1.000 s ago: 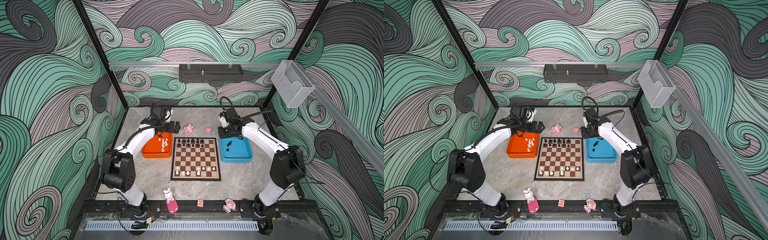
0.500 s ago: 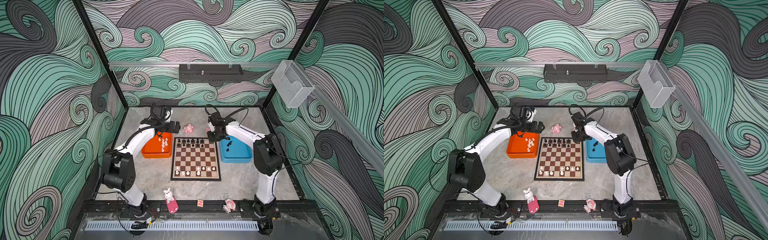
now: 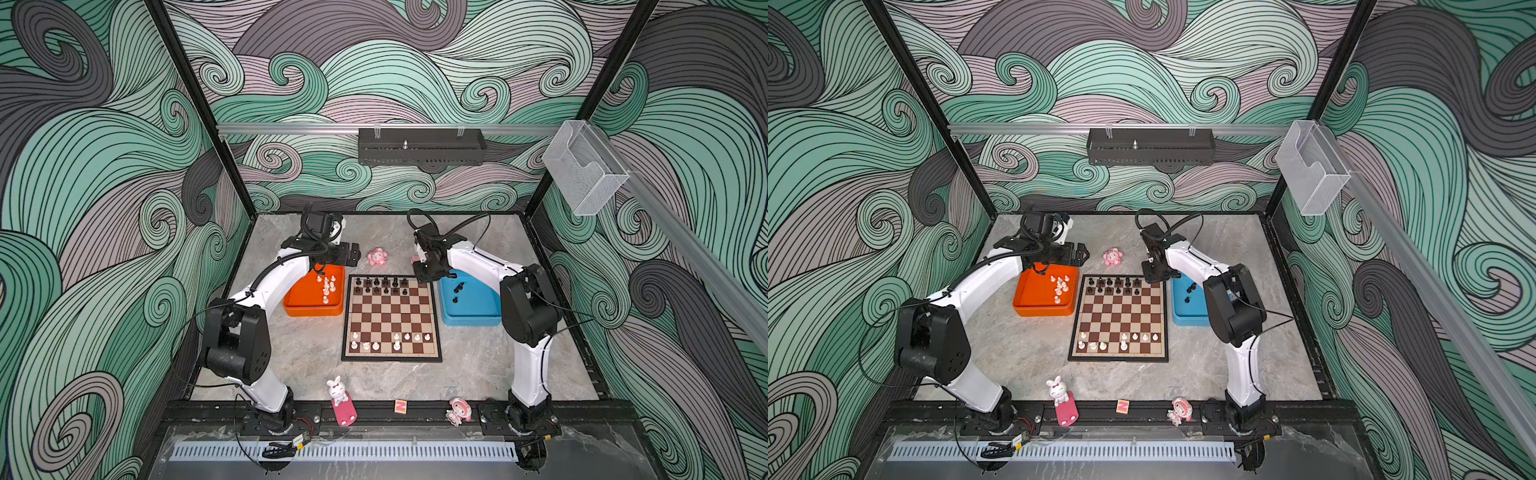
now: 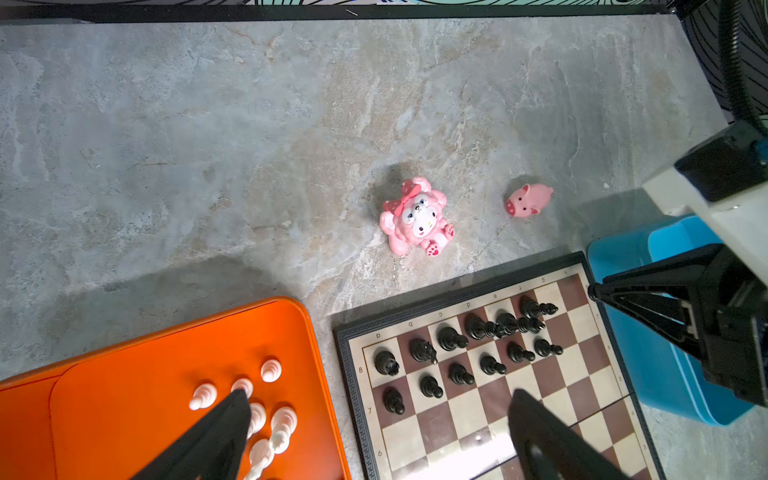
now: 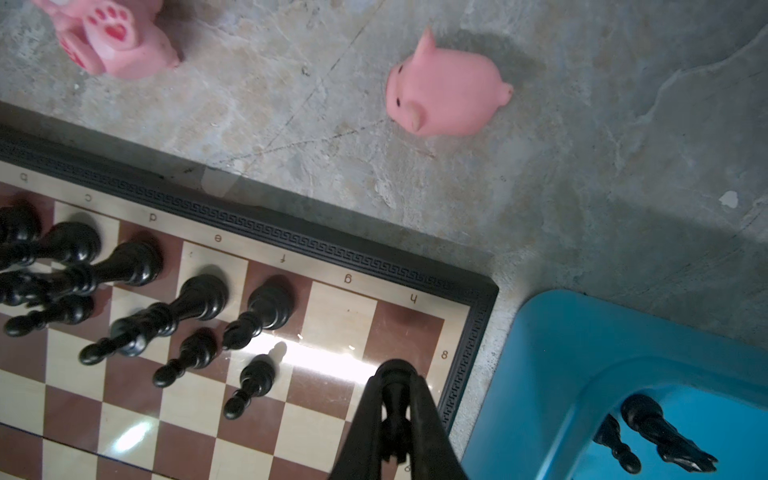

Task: Set up the chess pieces on the board
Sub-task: 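Carry the black pawn with the right gripper to the board's far corner, then lower the black pawn onto the corner square and open the right gripper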

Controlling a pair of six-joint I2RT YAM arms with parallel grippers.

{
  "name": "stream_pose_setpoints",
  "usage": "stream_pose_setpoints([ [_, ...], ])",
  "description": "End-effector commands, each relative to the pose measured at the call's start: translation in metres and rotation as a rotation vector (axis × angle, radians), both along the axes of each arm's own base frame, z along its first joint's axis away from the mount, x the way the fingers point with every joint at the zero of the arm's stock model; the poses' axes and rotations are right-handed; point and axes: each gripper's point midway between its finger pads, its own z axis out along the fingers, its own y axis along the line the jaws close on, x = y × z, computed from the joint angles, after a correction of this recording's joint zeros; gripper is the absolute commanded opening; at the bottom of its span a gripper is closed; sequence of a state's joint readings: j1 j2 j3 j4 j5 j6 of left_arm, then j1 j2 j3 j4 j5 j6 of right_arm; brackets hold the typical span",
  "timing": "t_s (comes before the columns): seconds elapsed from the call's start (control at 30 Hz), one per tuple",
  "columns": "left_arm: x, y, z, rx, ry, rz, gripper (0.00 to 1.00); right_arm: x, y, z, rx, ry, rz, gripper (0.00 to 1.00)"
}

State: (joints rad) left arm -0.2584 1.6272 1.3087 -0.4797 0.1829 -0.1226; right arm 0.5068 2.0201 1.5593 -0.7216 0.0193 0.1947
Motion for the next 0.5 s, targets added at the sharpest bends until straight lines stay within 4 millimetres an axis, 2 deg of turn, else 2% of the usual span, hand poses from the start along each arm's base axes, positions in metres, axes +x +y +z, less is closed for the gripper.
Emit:
stream_pose_setpoints([
  [0.0,0.0022,-0.0026,0.0152,0.008,-0.027,-0.009,0.99,0.0020,-0.0028,-0.0070,-0.025,0.017,-0.013,0.13],
  [0.47,0.0023,-0.0020,0.0138,0.017,-0.022,-0.011,0.98,0.0034,-0.0016,-0.0168,-0.034,0.035,-0.011,0.13],
])
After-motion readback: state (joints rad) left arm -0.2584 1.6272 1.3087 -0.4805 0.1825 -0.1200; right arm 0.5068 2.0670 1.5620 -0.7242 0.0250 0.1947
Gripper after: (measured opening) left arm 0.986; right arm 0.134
